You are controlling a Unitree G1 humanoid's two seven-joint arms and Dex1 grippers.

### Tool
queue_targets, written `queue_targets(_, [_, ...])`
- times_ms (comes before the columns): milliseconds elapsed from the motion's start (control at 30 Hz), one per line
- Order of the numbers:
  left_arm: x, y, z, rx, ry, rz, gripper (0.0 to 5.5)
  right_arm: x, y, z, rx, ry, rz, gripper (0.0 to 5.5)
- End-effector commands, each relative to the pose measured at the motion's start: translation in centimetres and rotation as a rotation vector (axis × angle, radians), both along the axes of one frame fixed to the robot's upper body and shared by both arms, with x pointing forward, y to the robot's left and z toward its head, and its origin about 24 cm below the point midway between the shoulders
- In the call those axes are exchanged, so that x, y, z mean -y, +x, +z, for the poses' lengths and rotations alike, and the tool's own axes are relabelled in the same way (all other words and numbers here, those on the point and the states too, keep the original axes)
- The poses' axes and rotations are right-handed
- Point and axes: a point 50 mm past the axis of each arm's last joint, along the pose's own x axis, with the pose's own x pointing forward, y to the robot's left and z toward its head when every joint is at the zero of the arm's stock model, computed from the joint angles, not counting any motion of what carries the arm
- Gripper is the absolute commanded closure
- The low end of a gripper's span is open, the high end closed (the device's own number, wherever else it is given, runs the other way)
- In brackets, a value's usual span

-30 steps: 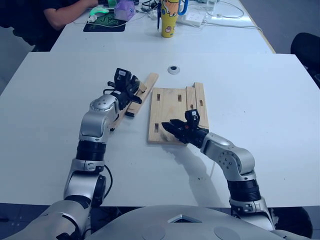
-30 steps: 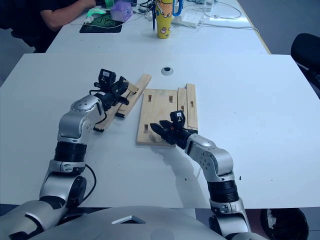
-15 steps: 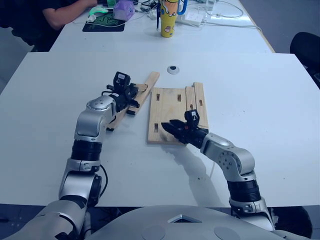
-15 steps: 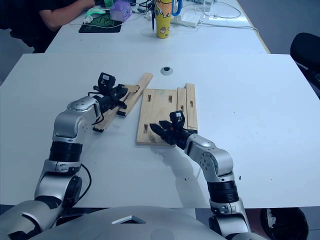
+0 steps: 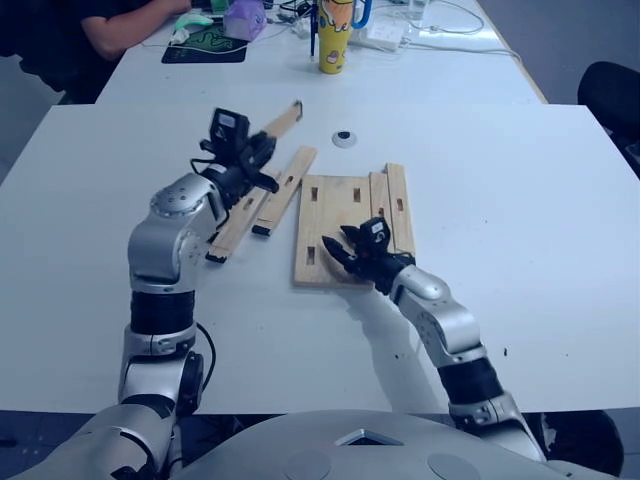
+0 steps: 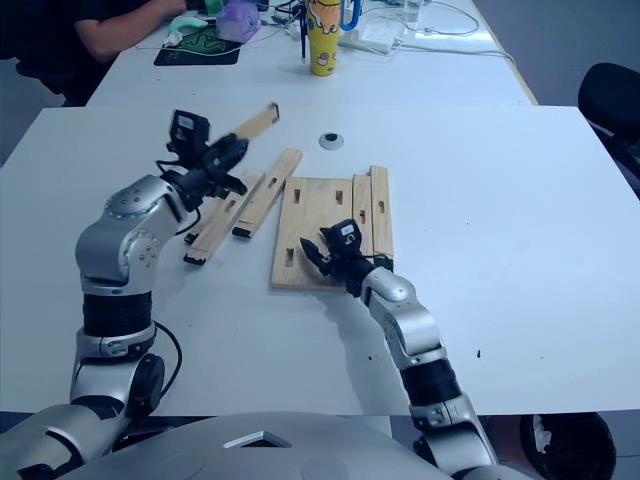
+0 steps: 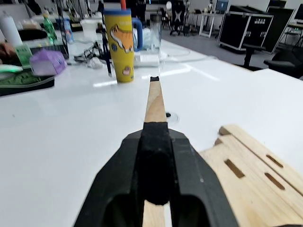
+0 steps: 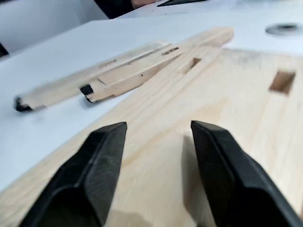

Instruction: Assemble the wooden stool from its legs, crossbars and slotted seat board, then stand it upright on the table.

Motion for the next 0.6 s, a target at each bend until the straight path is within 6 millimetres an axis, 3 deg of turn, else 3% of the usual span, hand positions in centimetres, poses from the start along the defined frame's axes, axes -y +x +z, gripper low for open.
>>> queue_targets(33, [-2.4,1.3,0.4,0.03,0.01,0.099,5.06,-3.1,3.2,0.3,0.075,-0.079,0.133,2.98])
queue_targets(267, [-3.2,2.0,-0.8,0.015,-0.033,0.155,5.06,-5.5,6.3,1.0,0.101,-0.141,0.316,2.98])
queue_targets(600, [-3.1,1.4,-3.4,-0.041,-0.051,0.175,5.06,-7.2,6.5,-0.1,0.082,-0.129,0.376,2.98])
